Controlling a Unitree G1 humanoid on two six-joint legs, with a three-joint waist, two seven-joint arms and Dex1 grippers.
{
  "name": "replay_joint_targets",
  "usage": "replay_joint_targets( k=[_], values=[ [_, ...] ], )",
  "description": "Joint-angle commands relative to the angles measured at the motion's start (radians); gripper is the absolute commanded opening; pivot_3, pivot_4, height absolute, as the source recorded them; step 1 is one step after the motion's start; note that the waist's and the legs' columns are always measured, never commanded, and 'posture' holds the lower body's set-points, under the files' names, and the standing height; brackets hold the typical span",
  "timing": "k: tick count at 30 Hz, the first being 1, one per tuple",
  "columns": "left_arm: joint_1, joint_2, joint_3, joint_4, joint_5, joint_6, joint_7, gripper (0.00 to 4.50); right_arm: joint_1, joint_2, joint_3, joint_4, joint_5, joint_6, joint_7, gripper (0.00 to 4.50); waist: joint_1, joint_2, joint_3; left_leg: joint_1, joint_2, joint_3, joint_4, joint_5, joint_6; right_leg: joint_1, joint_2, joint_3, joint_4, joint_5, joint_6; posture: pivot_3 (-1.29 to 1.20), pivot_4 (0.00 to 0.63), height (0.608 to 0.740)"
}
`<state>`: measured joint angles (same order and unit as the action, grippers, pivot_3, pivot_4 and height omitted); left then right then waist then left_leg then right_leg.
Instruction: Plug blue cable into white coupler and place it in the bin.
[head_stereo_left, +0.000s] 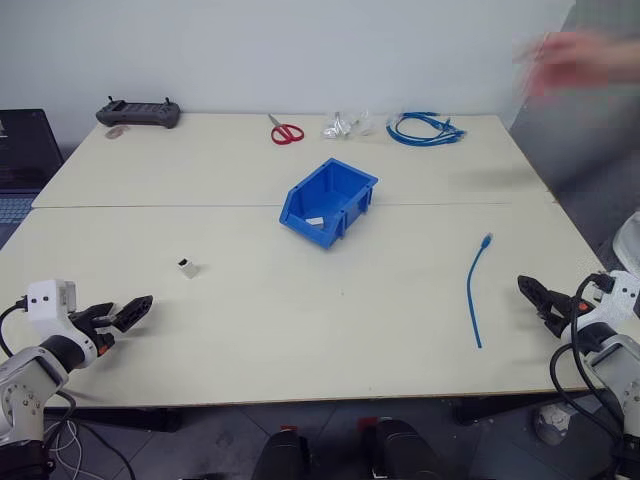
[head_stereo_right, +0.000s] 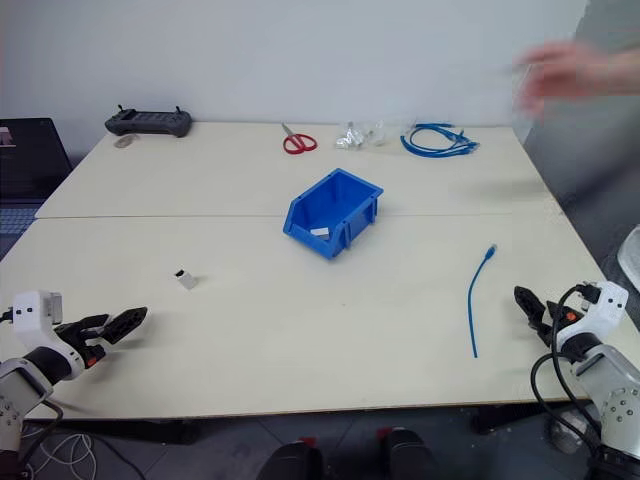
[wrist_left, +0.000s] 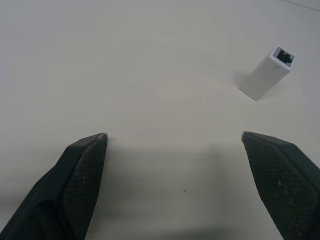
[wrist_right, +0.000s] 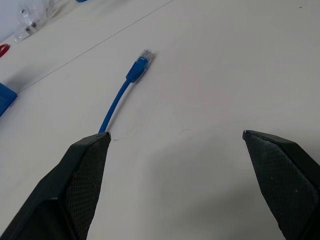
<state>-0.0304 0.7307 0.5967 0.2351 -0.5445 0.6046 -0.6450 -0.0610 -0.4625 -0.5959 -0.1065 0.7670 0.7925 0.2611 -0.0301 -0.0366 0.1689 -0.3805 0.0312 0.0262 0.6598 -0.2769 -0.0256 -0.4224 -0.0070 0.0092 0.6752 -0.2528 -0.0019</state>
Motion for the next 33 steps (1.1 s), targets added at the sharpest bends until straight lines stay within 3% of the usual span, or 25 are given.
replay_joint_targets(
  k=[1,33],
  values=[
    [-0.005,0.024,0.024,-0.011,0.006,-0.026,-0.001,4.5,-0.011,-0.021,-0.008,-0.004,-0.001,-0.015,0.012,4.48,0.0,0.0,0.0,0.0,0.0,0.0,0.0,0.0,0.0,0.0,0.0,0.0,0.0,0.0,0.0,0.0,0.15,0.74],
    [0.002,0.031,0.039,-0.024,-0.02,-0.003,-0.011,4.5,-0.006,-0.011,-0.003,-0.001,0.002,-0.024,0.012,4.48,0.0,0.0,0.0,0.0,0.0,0.0,0.0,0.0,0.0,0.0,0.0,0.0,0.0,0.0,0.0,0.0,0.15,0.74]
  ],
)
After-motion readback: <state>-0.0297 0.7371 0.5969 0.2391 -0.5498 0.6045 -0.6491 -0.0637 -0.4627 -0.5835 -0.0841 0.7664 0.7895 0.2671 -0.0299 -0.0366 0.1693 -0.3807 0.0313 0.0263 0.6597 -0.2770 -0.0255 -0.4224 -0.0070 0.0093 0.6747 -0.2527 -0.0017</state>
